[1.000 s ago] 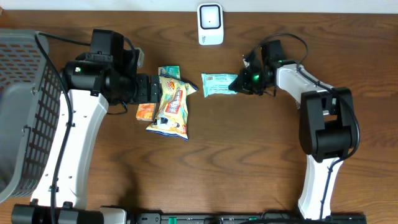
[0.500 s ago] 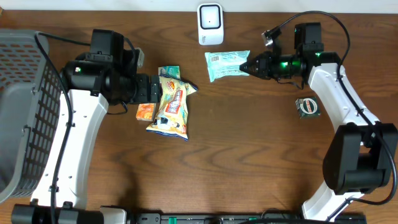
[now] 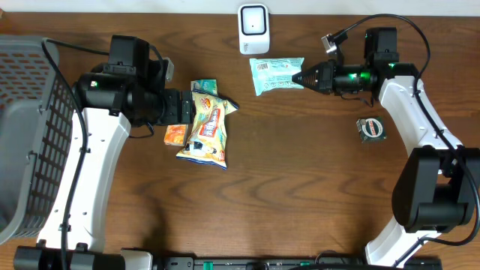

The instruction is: Scan the item barcode

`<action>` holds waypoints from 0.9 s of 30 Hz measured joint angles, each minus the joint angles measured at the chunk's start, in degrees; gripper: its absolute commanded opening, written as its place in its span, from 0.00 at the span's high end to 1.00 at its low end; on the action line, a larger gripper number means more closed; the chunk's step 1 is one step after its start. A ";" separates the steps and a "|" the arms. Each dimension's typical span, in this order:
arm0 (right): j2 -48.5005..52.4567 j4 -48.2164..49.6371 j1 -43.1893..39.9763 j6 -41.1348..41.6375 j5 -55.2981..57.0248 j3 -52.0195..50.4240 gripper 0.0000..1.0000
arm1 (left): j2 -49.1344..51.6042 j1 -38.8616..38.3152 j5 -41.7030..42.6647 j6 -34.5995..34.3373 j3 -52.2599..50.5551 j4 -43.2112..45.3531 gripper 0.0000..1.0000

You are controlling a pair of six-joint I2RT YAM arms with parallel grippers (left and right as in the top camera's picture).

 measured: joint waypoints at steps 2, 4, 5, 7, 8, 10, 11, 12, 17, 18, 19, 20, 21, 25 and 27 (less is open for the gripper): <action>-0.13 0.00 0.00 0.00 0.11 0.00 0.99 | 0.00 0.00 0.02 -0.02 0.00 0.00 0.06; -0.87 0.00 0.00 0.00 0.68 0.00 0.99 | 0.00 0.00 0.00 0.00 0.00 0.00 0.06; -1.40 -0.02 0.00 0.04 1.07 0.00 0.99 | 0.00 0.00 0.02 0.00 0.00 0.00 0.06; -2.69 -0.04 0.02 0.46 2.89 0.00 0.99 | 0.00 0.00 0.00 0.00 0.00 0.02 0.06; -3.52 -0.02 0.22 0.70 4.52 0.00 0.99 | 0.00 0.00 0.00 0.00 0.00 0.00 0.06; -5.07 0.00 0.50 1.07 7.96 0.00 0.99 | 0.00 0.00 0.00 0.00 0.00 0.00 0.06; -5.95 0.13 0.98 1.22 10.60 0.00 0.99 | 0.00 0.00 0.00 0.00 0.00 0.02 0.06; -6.49 0.42 1.57 1.25 12.92 0.00 0.99 | 0.00 0.00 0.02 0.00 0.00 0.00 0.06; -7.28 4.31 9.55 -0.02 33.46 0.00 0.99 | 0.00 0.00 0.00 0.00 0.00 0.02 0.06; -7.28 5.33 11.56 -0.74 38.12 0.00 0.99 | 0.00 0.00 0.00 0.00 0.00 0.02 0.06; -7.28 6.16 12.94 -1.40 41.70 0.00 0.99 | 0.00 0.00 0.00 0.00 0.00 0.02 0.06; -7.28 7.67 15.58 -2.91 48.06 0.00 0.99 | 0.00 0.00 0.02 0.00 0.00 0.00 0.06; -7.28 8.31 17.33 -3.93 51.98 0.00 0.99 | 0.00 0.00 0.02 0.00 0.00 0.00 0.06; -7.28 12.07 23.50 -10.58 67.93 -0.02 0.99 | 0.00 0.00 0.00 0.00 0.00 0.00 0.06; -7.28 12.04 25.35 -12.74 72.50 -0.02 0.99 | 0.00 0.00 0.00 0.00 0.00 0.00 0.06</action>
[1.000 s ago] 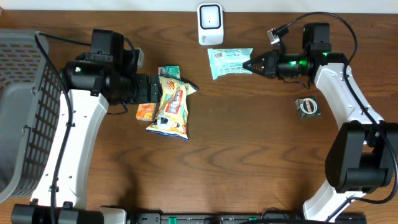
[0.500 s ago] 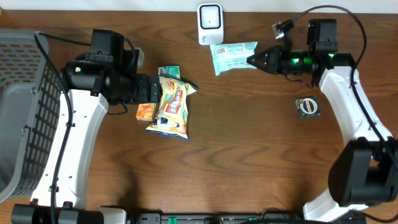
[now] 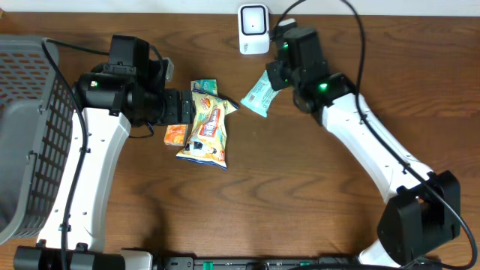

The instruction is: Scan the item barcode

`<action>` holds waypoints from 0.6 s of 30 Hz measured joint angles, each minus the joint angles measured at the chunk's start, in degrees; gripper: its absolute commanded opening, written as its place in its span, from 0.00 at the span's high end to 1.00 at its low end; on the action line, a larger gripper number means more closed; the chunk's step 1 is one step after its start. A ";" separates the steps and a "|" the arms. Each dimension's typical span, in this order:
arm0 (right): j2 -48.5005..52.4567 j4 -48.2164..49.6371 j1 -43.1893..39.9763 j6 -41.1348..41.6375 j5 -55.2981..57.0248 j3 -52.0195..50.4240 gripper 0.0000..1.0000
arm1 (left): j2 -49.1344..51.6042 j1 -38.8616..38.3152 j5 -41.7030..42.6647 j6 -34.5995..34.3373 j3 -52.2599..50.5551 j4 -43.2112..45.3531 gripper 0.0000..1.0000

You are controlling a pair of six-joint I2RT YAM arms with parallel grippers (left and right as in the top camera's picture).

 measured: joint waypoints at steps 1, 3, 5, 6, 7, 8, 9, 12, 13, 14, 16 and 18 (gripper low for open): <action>0.00 -1.16 0.28 0.70 1.42 0.02 0.99 | 0.00 0.00 0.02 0.00 0.00 0.00 0.06; 0.00 -2.86 0.09 2.21 1.60 0.02 0.98 | 0.00 0.00 0.00 0.00 0.00 0.00 0.06; 0.00 -5.25 -2.32 5.31 -1.68 0.02 0.91 | 0.00 0.00 0.00 0.00 0.00 0.00 0.06; 0.00 -5.75 -3.39 5.86 -3.32 0.02 0.90 | 0.00 0.00 0.02 0.00 0.00 0.00 0.06; 0.00 -6.34 -5.07 6.67 -5.86 0.02 0.87 | 0.00 0.00 0.00 0.00 0.00 0.00 0.06; 0.00 -6.45 -6.21 6.93 -7.54 0.02 0.85 | 0.00 0.00 0.02 0.00 0.00 0.02 0.06; 0.00 -6.25 -7.80 6.99 -10.12 0.02 0.84 | 0.00 0.00 0.02 0.00 0.00 0.00 0.06; 1.05 -3.67 -9.42 7.19 -15.87 0.02 0.82 | 0.00 0.00 0.02 0.00 0.00 0.02 0.06; 2.05 -2.54 -9.40 7.19 -17.51 0.31 0.81 | 0.00 0.00 0.02 0.00 0.00 -0.04 0.06; 3.23 -2.21 -9.35 7.21 -18.60 0.83 0.81 | 0.00 0.00 0.02 0.00 0.00 0.02 0.06; 8.15 -1.79 -9.07 7.21 -21.40 2.99 0.81 | 0.00 0.00 0.02 0.00 0.00 0.00 0.06; 13.99 -1.68 -8.26 7.21 -23.02 6.05 0.82 | 0.00 0.00 0.02 0.00 -0.02 0.00 0.06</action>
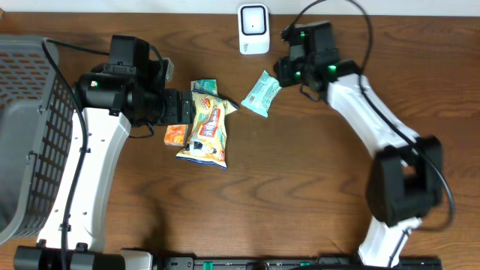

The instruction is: Scan the item barcode

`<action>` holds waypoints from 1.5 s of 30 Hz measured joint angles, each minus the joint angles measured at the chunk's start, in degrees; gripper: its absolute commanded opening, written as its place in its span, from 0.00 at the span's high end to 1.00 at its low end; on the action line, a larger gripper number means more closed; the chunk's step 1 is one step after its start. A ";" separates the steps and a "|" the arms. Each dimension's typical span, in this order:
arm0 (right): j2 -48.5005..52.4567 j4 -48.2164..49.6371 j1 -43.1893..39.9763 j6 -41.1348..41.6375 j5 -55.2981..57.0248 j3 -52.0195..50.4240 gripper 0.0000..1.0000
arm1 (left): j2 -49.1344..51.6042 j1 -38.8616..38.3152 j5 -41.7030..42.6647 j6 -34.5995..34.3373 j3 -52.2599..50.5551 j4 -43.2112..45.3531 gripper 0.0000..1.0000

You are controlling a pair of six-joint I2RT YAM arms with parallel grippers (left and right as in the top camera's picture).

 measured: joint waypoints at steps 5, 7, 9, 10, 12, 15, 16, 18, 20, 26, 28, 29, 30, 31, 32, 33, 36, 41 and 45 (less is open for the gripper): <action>10.54 5.95 4.02 0.09 -1.36 5.51 0.82 | 0.00 0.00 -0.02 0.00 0.00 0.07 0.06; 12.24 7.80 5.01 0.44 -0.92 5.99 0.82 | 0.00 0.00 0.00 -0.02 0.00 0.02 0.06; 13.86 8.00 5.86 1.09 0.42 6.21 0.82 | 0.00 0.00 0.00 0.00 0.00 0.02 0.06; 14.14 7.63 5.97 1.27 1.03 6.25 0.82 | 0.00 0.00 -0.02 0.00 0.00 0.02 0.06; 15.19 5.16 5.95 1.60 2.93 6.29 0.82 | 0.00 0.00 -0.02 -0.02 0.00 0.02 0.06; 15.72 1.95 5.68 1.97 4.70 6.45 0.84 | 0.00 0.00 -0.02 0.00 0.00 0.04 0.06; 15.72 0.33 5.55 2.21 5.38 6.54 0.85 | 0.00 0.00 -0.02 -0.02 0.00 0.04 0.06; 15.72 -3.37 5.05 3.37 6.51 6.80 0.87 | 0.00 0.00 -0.02 -0.04 0.00 0.02 0.06; 15.63 -6.91 4.11 5.16 6.75 7.08 0.87 | 0.00 0.00 0.00 -0.04 0.00 0.35 0.07; 12.17 -12.63 0.50 8.87 6.36 7.15 0.80 | 0.00 -0.20 0.02 -6.75 0.00 4.39 0.46; 9.07 -14.08 -0.90 9.38 5.18 7.06 0.85 | 0.00 -0.72 0.00 -8.44 0.00 5.86 0.69; 7.58 -14.71 -1.49 9.66 4.72 7.06 0.90 | 0.02 -1.14 -0.04 -9.25 0.00 6.56 0.81; 4.09 -16.26 -3.08 10.27 3.15 7.06 0.96 | 0.11 -1.70 0.00 -10.19 0.00 7.21 0.93; 2.60 -16.85 -3.89 10.64 2.34 7.08 0.99 | 0.39 -2.40 -0.02 -11.41 0.00 7.89 0.92; 0.26 -18.05 -5.73 11.26 0.72 7.37 0.99 | 1.01 -3.10 0.02 -12.41 0.00 8.37 0.93; -1.27 -19.78 -7.93 11.45 -1.88 7.67 0.99 | 2.03 -3.80 0.00 -13.07 0.00 9.46 0.92; -1.22 -24.35 -12.55 11.50 -6.54 7.85 0.99 | 5.99 -5.73 0.63 -13.31 0.00 13.31 0.93; 1.79 -29.14 -15.19 10.80 -10.36 7.37 0.99 | 15.89 -8.74 8.37 -9.60 -0.11 24.26 0.92; 2.32 -28.15 -14.64 10.10 -12.00 6.16 0.99 | 21.33 -8.92 15.87 -8.57 -0.11 29.97 0.92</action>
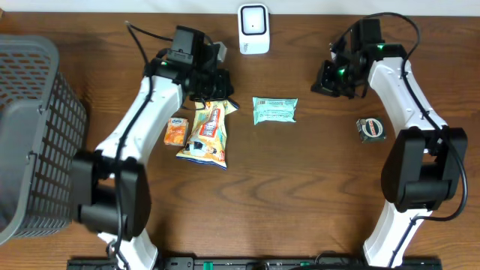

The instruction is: Scan the item barcode

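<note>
The teal packet (275, 110) lies flat on the table, below the white barcode scanner (253, 28) and a little to its right. My right gripper (322, 79) hangs to the right of the packet, apart from it, and looks open with nothing in it. My left gripper (215, 81) is over the top end of the yellow snack bag (207, 133). Its fingers are dark against the bag, and their state does not show.
A small orange packet (175, 133) lies left of the snack bag. A round dark item (371, 129) sits near the right arm. A grey mesh basket (34, 127) fills the left edge of the table.
The teal packet went from tilted beside the right gripper to flat on the table, slightly further right. The right gripper is now back at the right. The left gripper moved up-right to the snack bag's top.
The right gripper first held the teal packet right of the scanner. Then it was below the scanner with the packet, and then the packet lay tilted beside it. The left arm stayed still until now. Now the packet lies free and both grippers have moved.
</note>
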`<action>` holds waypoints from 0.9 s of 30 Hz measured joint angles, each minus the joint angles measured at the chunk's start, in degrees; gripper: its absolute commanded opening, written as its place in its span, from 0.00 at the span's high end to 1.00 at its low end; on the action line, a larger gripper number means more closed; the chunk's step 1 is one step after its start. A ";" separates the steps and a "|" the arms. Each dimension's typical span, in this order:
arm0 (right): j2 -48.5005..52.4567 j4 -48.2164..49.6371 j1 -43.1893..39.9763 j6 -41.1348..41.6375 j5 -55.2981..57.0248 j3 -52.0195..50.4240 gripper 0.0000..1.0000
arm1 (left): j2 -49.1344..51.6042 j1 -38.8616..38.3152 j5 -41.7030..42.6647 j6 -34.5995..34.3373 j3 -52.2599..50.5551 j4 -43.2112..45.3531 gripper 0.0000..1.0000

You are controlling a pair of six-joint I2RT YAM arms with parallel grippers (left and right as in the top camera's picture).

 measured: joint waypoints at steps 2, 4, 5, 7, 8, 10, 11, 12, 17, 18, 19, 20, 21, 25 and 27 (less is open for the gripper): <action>0.00 0.90 0.04 -0.04 -0.55 -1.27 0.99 | 2.10 0.00 3.28 0.37 0.00 1.81 0.93; 0.00 1.36 0.04 -0.04 -0.94 -2.49 0.99 | 4.00 -0.13 5.84 0.39 0.00 2.84 0.92; 0.00 1.73 0.02 -0.07 -1.07 -3.37 0.99 | 4.72 -0.17 6.78 0.39 0.00 3.32 0.93; 0.00 2.56 0.02 -0.09 -1.14 -4.63 0.99 | 6.40 -0.46 8.35 0.39 0.00 4.04 0.93; 0.00 3.04 0.02 -0.13 -1.14 -5.40 0.99 | 7.39 -0.74 9.07 0.42 0.00 4.70 0.93; 0.04 3.69 0.02 -0.15 -1.18 -6.99 0.99 | 8.96 -1.66 9.94 0.39 0.00 5.31 0.92; 0.02 4.15 0.02 -0.15 -1.22 -7.52 0.99 | 9.53 -2.10 10.36 0.35 0.00 5.68 0.93; 0.04 4.37 0.02 -0.15 -1.25 -7.76 0.99 | 9.81 -2.47 10.64 0.26 0.00 6.10 0.92; 0.04 5.14 0.02 -0.13 -1.29 -8.68 0.99 | 9.94 -4.28 10.71 -4.39 -0.04 10.03 0.93; 0.04 5.16 0.02 -0.13 -1.29 -8.68 0.99 | 9.97 -4.63 10.08 -5.64 -0.04 10.12 0.93; 0.04 5.18 0.02 -0.13 -1.29 -8.68 0.99 | 9.97 -4.92 9.53 -6.21 -0.04 10.19 0.93; 0.04 5.18 0.02 -0.11 -1.29 -8.68 0.99 | 10.01 -5.51 8.79 -7.15 -0.04 10.27 0.92; 0.02 5.18 0.02 -0.07 -1.29 -8.68 0.99 | 10.25 -6.01 8.44 -7.69 -0.04 10.45 0.93; 0.02 5.18 0.02 0.09 -1.31 -8.68 0.99 | 13.79 -7.63 7.45 -9.81 -0.04 12.70 0.92; 0.04 5.18 0.02 0.09 -1.31 -8.68 0.99 | 15.93 -7.63 7.15 -10.32 -0.04 13.70 0.93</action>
